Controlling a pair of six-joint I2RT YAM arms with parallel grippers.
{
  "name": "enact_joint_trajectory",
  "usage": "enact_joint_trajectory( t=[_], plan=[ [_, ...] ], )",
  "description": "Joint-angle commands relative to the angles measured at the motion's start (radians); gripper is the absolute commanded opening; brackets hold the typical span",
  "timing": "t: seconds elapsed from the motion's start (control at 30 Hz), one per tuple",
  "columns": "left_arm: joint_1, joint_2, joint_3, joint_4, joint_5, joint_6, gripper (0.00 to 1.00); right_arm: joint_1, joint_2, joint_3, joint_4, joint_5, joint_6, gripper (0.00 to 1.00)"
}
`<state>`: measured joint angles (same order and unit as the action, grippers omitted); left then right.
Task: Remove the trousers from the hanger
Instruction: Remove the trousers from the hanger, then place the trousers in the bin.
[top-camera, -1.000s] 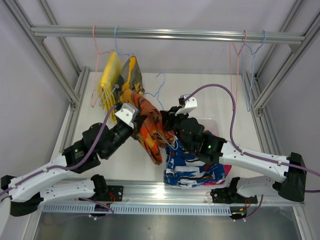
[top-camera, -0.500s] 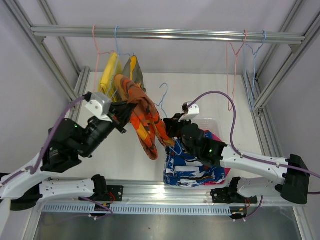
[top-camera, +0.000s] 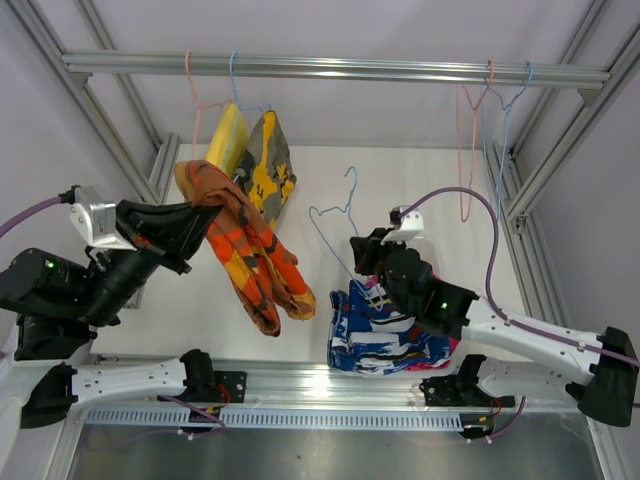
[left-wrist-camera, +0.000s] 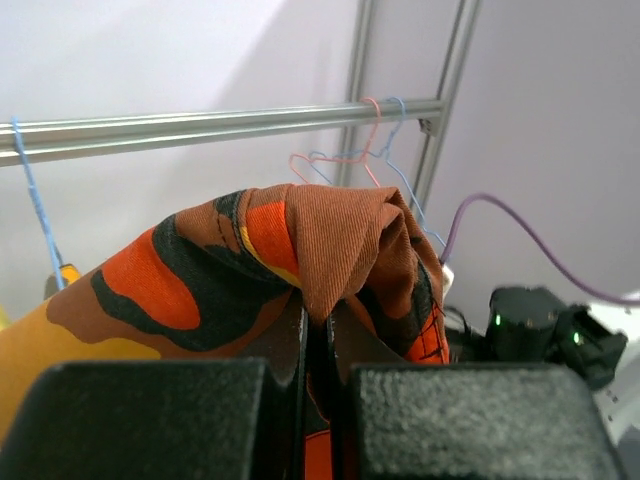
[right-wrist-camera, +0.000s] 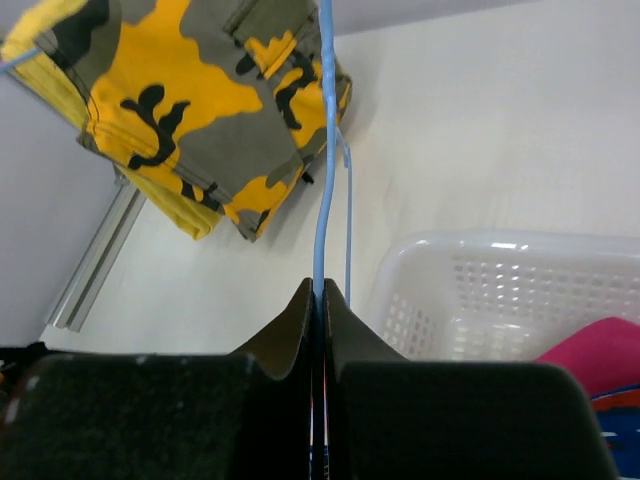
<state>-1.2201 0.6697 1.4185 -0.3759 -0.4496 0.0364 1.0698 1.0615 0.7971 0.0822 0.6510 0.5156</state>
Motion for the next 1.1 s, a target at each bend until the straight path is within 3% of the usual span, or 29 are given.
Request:
enact_joint_trajectory(
  t=[0.0, 0.43, 0.63, 1.07],
  plan=[
    [-0.007, -0.009, 0.034, 0.023, 0.106, -0.027, 0.00, -0.019, -0.093, 0.034, -0.015, 0.052, -0.031, 0.00],
    [-0.007, -0.116, -0.231, 0.012, 0.183, -0.125, 0.01, -0.076, -0.287, 0.329, -0.263, 0.117, -0.242, 0.00],
    [-0.007, -0.098, -0.242, 0.028, 0.250, -0.176, 0.00, -0.077, -0.324, 0.398, -0.343, 0.136, -0.266, 0.00],
    [-0.027, 0.069, -0.181, 0.094, 0.338, -0.176, 0.01, -0.077, -0.397, 0.379, -0.412, 0.160, -0.259, 0.00]
  ],
)
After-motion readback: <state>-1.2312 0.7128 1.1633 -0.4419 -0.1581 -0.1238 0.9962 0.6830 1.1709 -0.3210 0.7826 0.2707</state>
